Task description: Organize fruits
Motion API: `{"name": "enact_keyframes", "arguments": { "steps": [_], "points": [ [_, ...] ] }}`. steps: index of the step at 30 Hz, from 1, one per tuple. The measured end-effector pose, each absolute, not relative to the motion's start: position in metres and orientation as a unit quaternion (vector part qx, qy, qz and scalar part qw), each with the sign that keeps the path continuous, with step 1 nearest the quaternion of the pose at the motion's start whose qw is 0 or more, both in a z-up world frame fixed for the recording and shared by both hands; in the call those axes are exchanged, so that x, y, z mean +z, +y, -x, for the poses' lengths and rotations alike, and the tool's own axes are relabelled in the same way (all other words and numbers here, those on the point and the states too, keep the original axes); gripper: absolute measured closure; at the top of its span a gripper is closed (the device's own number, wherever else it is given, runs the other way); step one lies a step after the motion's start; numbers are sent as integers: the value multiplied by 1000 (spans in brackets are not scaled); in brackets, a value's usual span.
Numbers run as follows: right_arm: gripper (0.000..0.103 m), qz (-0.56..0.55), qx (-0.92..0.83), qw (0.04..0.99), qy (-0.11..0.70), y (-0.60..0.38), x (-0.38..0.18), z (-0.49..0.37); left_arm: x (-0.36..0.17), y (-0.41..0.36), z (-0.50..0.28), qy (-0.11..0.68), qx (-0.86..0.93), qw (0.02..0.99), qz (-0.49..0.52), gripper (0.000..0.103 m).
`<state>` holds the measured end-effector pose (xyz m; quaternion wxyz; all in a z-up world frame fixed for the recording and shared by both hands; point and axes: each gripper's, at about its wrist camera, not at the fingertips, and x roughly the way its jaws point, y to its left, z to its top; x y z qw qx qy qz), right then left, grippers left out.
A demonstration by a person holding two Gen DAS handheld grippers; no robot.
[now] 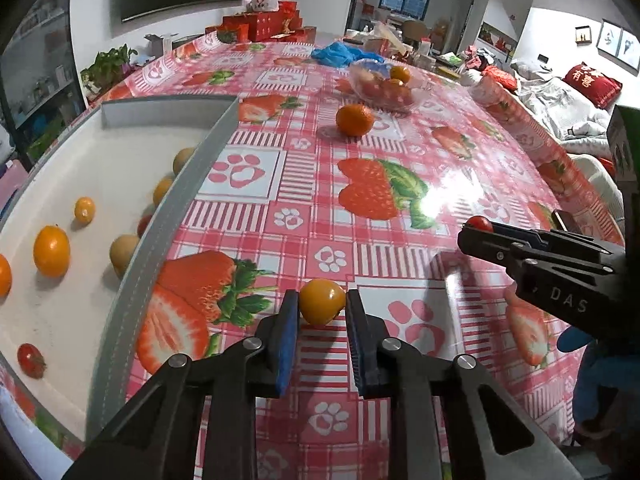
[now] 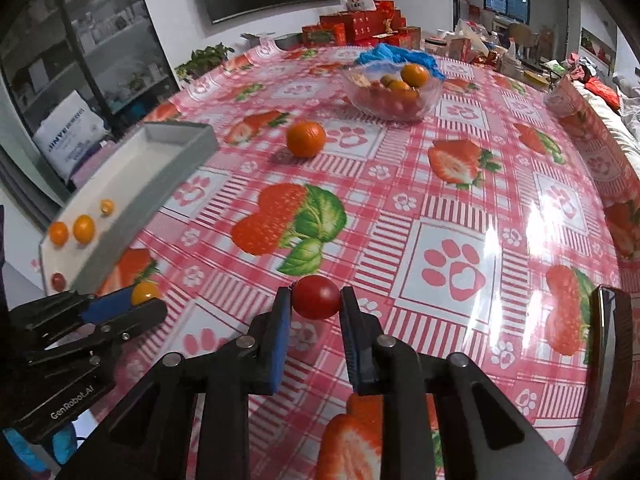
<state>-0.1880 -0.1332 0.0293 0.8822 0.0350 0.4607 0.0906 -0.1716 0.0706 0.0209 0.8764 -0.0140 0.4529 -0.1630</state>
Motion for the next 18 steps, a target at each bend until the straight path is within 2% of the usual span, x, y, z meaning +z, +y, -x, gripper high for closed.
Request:
{"name": "enact_keyframes", "arguments": {
  "steps": [8,18],
  "points": [
    [77,-42,127,887,442,-112,67,189,59,86,180,427,-173,887,29,78],
    [77,-23,208,873,440,-37,97,157,113,176,167,387,-89,916,55,78]
  ]
}}
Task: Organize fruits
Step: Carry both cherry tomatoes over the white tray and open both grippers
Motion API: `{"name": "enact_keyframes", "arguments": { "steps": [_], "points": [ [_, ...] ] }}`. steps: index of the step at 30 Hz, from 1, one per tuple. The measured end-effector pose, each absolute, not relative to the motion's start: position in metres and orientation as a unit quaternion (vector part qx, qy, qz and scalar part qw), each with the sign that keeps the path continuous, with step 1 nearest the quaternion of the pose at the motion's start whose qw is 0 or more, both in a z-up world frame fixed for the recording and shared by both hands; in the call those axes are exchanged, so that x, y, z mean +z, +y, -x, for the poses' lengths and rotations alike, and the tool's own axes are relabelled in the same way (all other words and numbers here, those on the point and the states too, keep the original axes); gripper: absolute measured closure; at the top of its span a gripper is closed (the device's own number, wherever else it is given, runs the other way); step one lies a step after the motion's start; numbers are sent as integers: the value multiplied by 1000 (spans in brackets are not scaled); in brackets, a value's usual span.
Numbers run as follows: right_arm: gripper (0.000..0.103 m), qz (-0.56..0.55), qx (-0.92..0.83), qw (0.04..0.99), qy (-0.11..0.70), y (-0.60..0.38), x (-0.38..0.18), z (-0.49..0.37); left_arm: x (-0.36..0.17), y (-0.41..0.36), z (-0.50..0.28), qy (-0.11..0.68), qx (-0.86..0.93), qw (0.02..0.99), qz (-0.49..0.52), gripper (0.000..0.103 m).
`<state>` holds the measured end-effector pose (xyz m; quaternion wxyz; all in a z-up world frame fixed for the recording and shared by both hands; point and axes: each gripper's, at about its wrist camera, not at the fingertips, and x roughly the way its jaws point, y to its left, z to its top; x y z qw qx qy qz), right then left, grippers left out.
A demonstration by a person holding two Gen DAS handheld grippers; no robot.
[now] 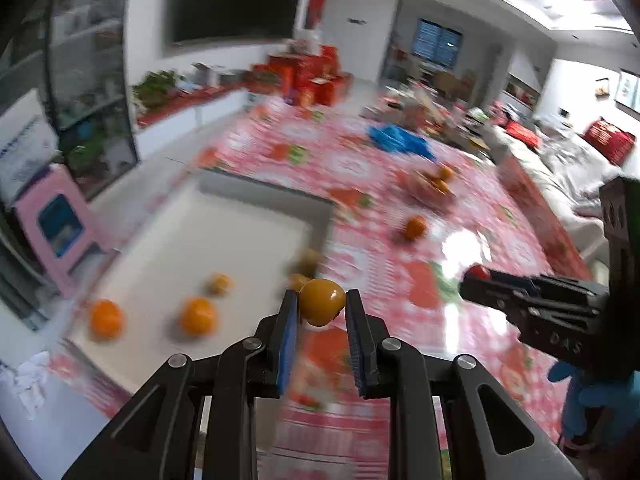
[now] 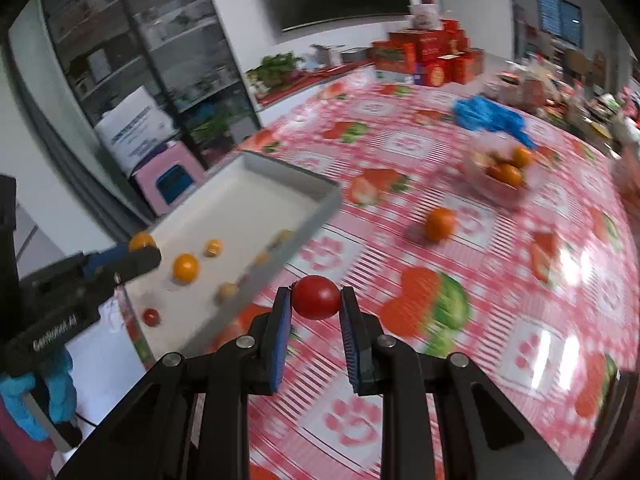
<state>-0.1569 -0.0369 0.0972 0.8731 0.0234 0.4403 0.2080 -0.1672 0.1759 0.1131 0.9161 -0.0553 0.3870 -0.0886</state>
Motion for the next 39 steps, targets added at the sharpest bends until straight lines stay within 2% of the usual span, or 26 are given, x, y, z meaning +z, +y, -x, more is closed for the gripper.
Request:
{"name": "enact_keyframes", "arguments": {
  "steps": [7,13,18,19,20,21,22,23,24,25,28,32,33,34,36,39],
  "points": [
    [77,-3,244,843,479,25,77,116,95,223,135,403,-18,914,44,78],
    [75,13,249,823,511,52,54,95,55,225,119,434,-15,900,43,78],
    [73,24,248,817,520,64,50,86,43,227,115,443,-11,895,46,78],
    [67,26,246,817,521,65,50,85,42,227,115,444,-12,895,46,78],
    [55,27,245,817,521,65,50,84,41,228,115,444,-11,895,44,78],
    [49,28,243,818,520,66,51,84,40,229,114,444,-10,895,43,77],
    [44,29,242,820,519,66,51,84,39,230,114,446,-10,894,42,66],
    [44,31,241,820,518,68,52,83,38,231,113,448,-9,893,42,50],
    [44,32,242,819,519,69,52,82,38,233,115,445,-3,895,43,17],
    [43,29,245,818,519,69,52,81,40,235,119,430,7,901,48,9],
    [39,36,238,819,520,70,53,81,44,234,124,415,-1,909,43,9],
    [24,36,238,820,519,70,59,83,45,233,124,416,-2,909,36,9],
    [24,38,239,820,519,71,60,83,45,233,124,417,1,908,36,9],
    [23,39,239,820,519,71,61,83,43,234,123,423,2,905,38,8],
    [20,43,236,819,521,73,63,84,40,235,121,435,4,899,44,0],
    [13,57,231,817,525,76,64,86,41,235,123,434,7,900,46,0]
  ]
}}
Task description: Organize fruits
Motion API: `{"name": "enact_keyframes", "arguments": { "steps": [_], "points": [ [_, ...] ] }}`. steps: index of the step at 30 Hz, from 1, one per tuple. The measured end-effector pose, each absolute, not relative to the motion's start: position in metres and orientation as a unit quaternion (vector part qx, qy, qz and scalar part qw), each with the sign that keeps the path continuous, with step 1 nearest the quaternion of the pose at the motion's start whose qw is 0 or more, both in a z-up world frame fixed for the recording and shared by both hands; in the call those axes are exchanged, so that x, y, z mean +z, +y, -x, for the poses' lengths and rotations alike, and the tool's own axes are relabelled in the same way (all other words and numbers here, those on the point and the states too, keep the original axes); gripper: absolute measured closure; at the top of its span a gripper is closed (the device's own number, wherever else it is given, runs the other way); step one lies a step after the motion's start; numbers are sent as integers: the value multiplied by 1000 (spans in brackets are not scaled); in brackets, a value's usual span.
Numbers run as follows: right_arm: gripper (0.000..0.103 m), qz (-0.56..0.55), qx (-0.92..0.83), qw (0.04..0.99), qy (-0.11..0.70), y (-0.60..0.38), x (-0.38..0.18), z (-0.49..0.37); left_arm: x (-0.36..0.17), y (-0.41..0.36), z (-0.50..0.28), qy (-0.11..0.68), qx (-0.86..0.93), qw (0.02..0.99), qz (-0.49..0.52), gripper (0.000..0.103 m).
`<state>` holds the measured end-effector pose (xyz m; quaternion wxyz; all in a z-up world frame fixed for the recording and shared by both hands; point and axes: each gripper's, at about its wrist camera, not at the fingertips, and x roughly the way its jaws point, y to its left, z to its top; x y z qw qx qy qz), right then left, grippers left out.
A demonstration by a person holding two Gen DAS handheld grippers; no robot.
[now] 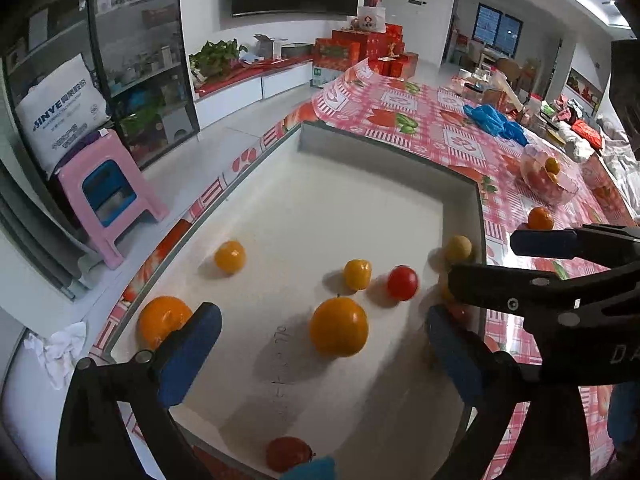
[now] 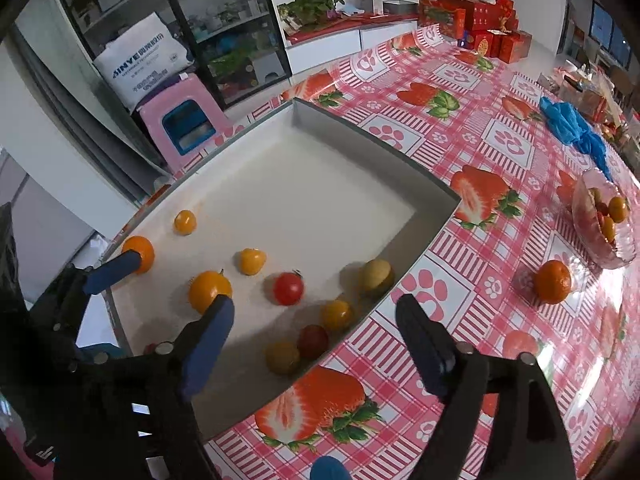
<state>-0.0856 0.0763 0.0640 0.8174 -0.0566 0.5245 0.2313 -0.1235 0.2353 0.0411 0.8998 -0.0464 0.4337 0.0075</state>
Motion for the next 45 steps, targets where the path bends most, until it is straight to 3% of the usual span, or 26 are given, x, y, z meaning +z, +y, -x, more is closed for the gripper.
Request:
{"name": "enact_keyframes", "arguments": {
  "steps": [2,3,20,45],
  "points": [
    [0,73,227,816,526,80,64,87,42,235,125,434,10,900,45,0],
    [0,79,226,817,525,81,64,88,42,235,125,439,11,898,43,0],
    [0,144,203,823,511,90,68,102,38,229,129,449,27,893,23,0],
    [0,149,201,823,509,87,69,107,40,223,133,448,34,893,8,0]
  ]
}}
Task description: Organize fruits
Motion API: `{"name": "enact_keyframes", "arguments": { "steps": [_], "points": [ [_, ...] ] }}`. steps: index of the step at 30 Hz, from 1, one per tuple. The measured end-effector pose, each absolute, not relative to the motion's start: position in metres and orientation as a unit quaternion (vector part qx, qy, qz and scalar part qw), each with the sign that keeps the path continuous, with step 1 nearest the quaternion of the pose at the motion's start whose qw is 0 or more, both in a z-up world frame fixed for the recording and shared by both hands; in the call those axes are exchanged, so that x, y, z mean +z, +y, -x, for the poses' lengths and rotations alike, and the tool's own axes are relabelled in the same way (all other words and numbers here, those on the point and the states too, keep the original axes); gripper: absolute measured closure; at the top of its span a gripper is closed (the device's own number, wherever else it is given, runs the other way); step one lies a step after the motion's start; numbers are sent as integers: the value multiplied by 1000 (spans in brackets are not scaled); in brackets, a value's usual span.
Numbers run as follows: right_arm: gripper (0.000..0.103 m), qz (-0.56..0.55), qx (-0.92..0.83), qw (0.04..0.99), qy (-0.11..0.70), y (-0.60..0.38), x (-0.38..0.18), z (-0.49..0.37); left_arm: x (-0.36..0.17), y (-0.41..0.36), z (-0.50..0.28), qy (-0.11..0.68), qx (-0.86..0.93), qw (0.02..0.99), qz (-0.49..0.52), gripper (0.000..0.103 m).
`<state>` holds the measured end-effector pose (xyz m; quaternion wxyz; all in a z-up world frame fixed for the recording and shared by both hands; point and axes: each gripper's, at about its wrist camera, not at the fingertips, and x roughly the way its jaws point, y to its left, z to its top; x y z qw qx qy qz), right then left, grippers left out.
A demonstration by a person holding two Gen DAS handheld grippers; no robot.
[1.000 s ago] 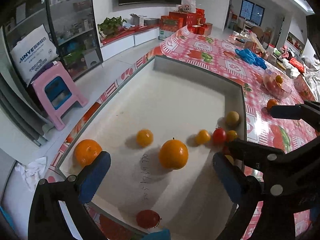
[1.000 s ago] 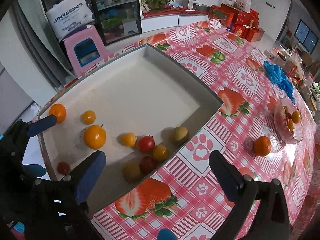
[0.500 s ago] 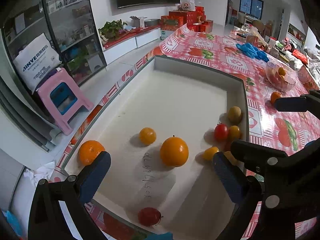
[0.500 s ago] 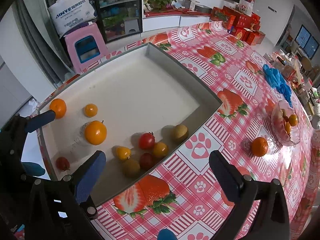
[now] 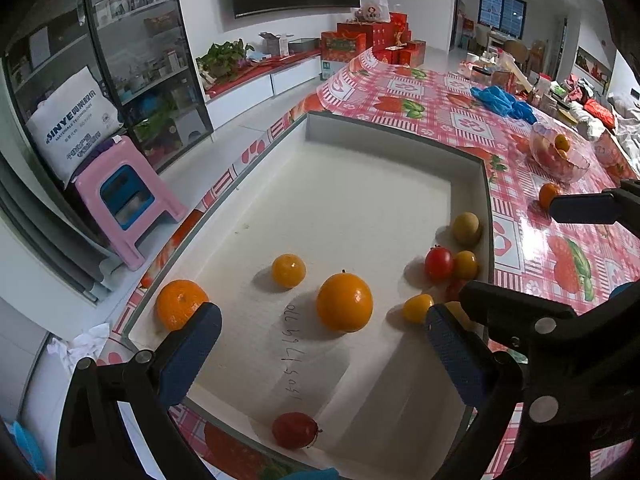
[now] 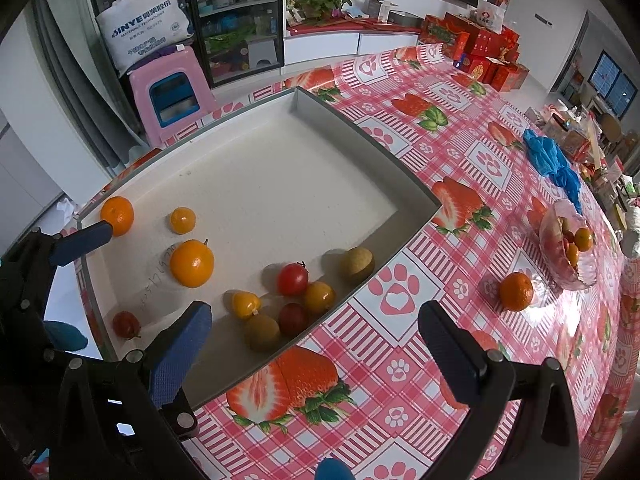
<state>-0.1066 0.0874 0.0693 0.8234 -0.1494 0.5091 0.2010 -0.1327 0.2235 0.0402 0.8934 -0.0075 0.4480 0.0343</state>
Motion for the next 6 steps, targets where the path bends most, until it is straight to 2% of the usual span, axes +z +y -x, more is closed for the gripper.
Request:
{"name": "enact_keyframes", "arguments": {
  "steps": [6],
  "points": [
    [0,149,200,825,508,86,72,108,42,220,135,441,36,897,0,0]
  ]
}}
